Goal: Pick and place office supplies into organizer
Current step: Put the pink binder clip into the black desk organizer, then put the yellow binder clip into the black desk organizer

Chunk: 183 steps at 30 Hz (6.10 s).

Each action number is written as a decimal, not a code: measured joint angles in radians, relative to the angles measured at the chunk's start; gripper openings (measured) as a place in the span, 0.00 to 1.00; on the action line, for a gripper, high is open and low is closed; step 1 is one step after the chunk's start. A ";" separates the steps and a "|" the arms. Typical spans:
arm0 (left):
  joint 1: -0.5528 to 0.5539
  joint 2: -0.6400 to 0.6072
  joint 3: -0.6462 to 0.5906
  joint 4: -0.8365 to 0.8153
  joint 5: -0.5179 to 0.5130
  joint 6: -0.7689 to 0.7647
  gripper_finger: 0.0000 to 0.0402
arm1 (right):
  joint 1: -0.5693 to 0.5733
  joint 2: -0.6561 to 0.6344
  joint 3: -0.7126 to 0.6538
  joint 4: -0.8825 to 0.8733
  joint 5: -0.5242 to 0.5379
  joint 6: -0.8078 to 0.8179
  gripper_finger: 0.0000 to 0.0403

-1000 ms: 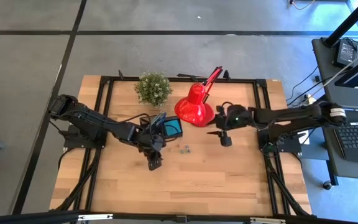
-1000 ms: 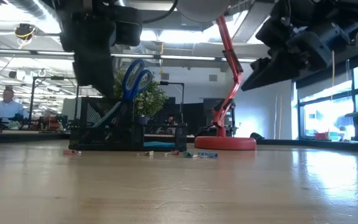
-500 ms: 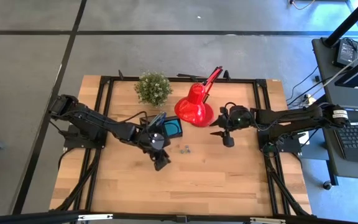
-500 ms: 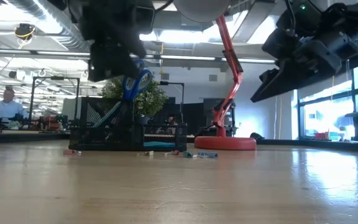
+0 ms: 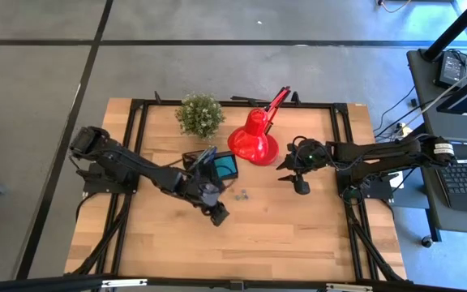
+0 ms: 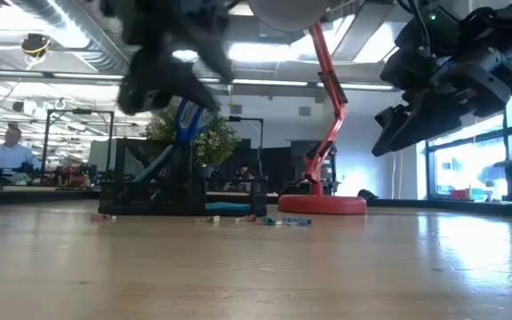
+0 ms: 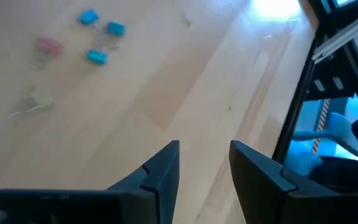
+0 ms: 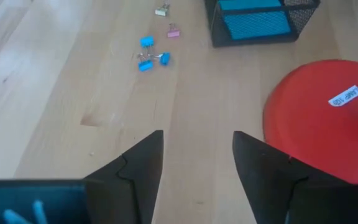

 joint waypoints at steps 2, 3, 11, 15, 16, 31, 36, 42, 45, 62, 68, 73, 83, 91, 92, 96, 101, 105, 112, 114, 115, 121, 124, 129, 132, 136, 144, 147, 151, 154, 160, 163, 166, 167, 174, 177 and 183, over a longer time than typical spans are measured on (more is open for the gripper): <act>-0.008 0.049 0.071 -0.045 0.006 -0.001 0.33 | 0.000 0.000 0.000 0.002 0.000 -0.017 0.48; -0.010 0.074 0.112 -0.095 0.011 0.002 0.33 | 0.000 0.000 0.000 0.004 0.000 -0.019 0.48; -0.001 0.260 0.389 -0.738 0.033 -0.133 0.33 | -0.001 0.000 0.000 0.019 0.000 -0.039 0.48; 0.001 0.293 0.400 -0.895 0.038 -0.339 0.33 | 0.000 0.000 0.000 0.021 0.000 -0.045 0.48; 0.001 0.299 0.397 -0.920 0.038 -0.371 0.33 | 0.000 0.000 0.000 0.022 0.000 -0.051 0.48; 0.068 0.302 0.255 -0.885 0.065 -0.388 0.33 | 0.000 0.000 0.000 0.065 -0.001 -0.097 0.48; 0.090 0.302 0.220 -0.762 0.066 -0.373 0.33 | 0.000 0.000 0.000 0.059 -0.001 -0.098 0.48; 0.097 0.301 0.215 -0.768 0.069 -0.378 0.33 | 0.000 0.000 0.000 0.057 -0.001 -0.099 0.48; 0.097 0.296 0.215 -0.768 0.062 -0.378 0.33 | 0.000 0.000 0.000 0.056 -0.001 -0.099 0.48; 0.097 0.303 0.183 -0.765 0.063 -0.403 0.33 | 0.000 0.000 0.000 0.050 -0.001 -0.102 0.48; 0.103 0.294 0.131 -0.681 0.083 -0.407 0.33 | 0.000 0.000 0.000 0.046 -0.001 -0.102 0.48; 0.114 0.297 0.130 -0.684 0.093 -0.405 0.31 | 0.000 0.000 0.000 0.047 -0.001 -0.103 0.48; 0.117 0.299 0.131 -0.684 0.095 -0.405 0.15 | 0.000 0.000 0.000 0.049 -0.001 -0.125 0.48; 0.116 0.260 0.124 -0.697 0.101 -0.379 0.13 | -0.001 0.000 0.000 0.049 -0.001 -0.125 0.48; 0.115 0.254 0.121 -0.712 0.099 -0.379 0.13 | 0.000 0.000 0.000 0.049 -0.001 -0.125 0.48; 0.112 0.206 0.125 -0.718 0.078 -0.378 0.13 | 0.000 0.000 0.000 0.049 -0.001 -0.125 0.48; 0.108 0.166 0.125 -0.732 -0.026 -0.354 0.13 | 0.000 0.000 0.000 0.049 0.000 -0.125 0.48; 0.109 0.152 0.125 -0.732 -0.157 -0.351 0.13 | 0.000 0.000 0.000 0.049 0.000 -0.125 0.48; 0.117 0.157 0.126 -0.719 -0.252 -0.348 0.13 | 0.000 0.000 0.000 0.049 0.000 -0.125 0.48; 0.113 0.155 0.126 -0.677 -0.251 -0.319 0.13 | -0.001 0.000 0.000 0.049 0.000 -0.125 0.48; 0.109 0.152 0.126 -0.662 -0.256 -0.308 0.13 | 0.000 0.000 0.000 0.049 0.000 -0.125 0.48; 0.110 0.149 0.128 -0.638 -0.317 -0.292 0.13 | -0.001 0.000 0.000 0.050 0.000 -0.125 0.48; 0.110 0.149 0.128 -0.640 -0.359 -0.299 0.13 | -0.001 0.000 0.001 0.050 0.000 -0.125 0.48; 0.110 0.149 0.128 -0.641 -0.410 -0.299 0.13 | 0.000 0.000 0.001 0.050 0.000 -0.125 0.48; 0.110 0.149 0.128 -0.642 -0.411 -0.274 0.13 | 0.000 0.000 0.001 0.050 0.000 -0.125 0.48; 0.111 0.149 0.128 -0.648 -0.416 -0.196 0.13 | -0.001 0.000 0.001 0.050 0.000 -0.125 0.48; 0.112 0.149 0.128 -0.648 -0.482 -0.027 0.13 | -0.001 0.000 0.001 0.050 0.000 -0.125 0.48; 0.113 0.149 0.128 -0.648 -0.482 -0.020 0.13 | 0.000 0.000 0.001 0.050 0.000 -0.125 0.48; 0.113 0.149 0.128 -0.647 -0.461 -0.023 0.14 | -0.001 0.000 0.001 0.050 0.000 -0.125 0.48; 0.112 0.149 0.128 -0.647 -0.446 -0.041 0.16 | -0.001 0.000 0.001 0.050 0.000 -0.125 0.48; 0.112 0.149 0.128 -0.648 -0.418 -0.046 0.21 | -0.001 0.000 0.001 0.049 0.000 -0.125 0.48; 0.112 0.149 0.128 -0.648 -0.419 -0.045 0.23 | -0.001 0.000 0.001 0.049 0.000 -0.124 0.48; 0.113 0.149 0.128 -0.648 -0.417 -0.045 0.23 | -0.001 0.000 0.001 0.049 0.000 -0.122 0.48; 0.113 0.149 0.128 -0.648 -0.402 -0.044 0.23 | -0.001 0.000 0.001 0.049 0.000 -0.122 0.48; 0.087 0.121 0.128 -0.539 -0.282 0.111 0.23 | -0.001 0.000 0.001 0.049 0.000 -0.123 0.48; 0.059 0.111 0.129 -0.420 -0.279 0.273 0.22 | 0.000 0.000 0.001 0.049 0.000 -0.123 0.48; 0.007 0.111 0.129 -0.246 -0.283 0.742 0.25 | -0.001 0.000 0.001 0.049 0.000 -0.122 0.48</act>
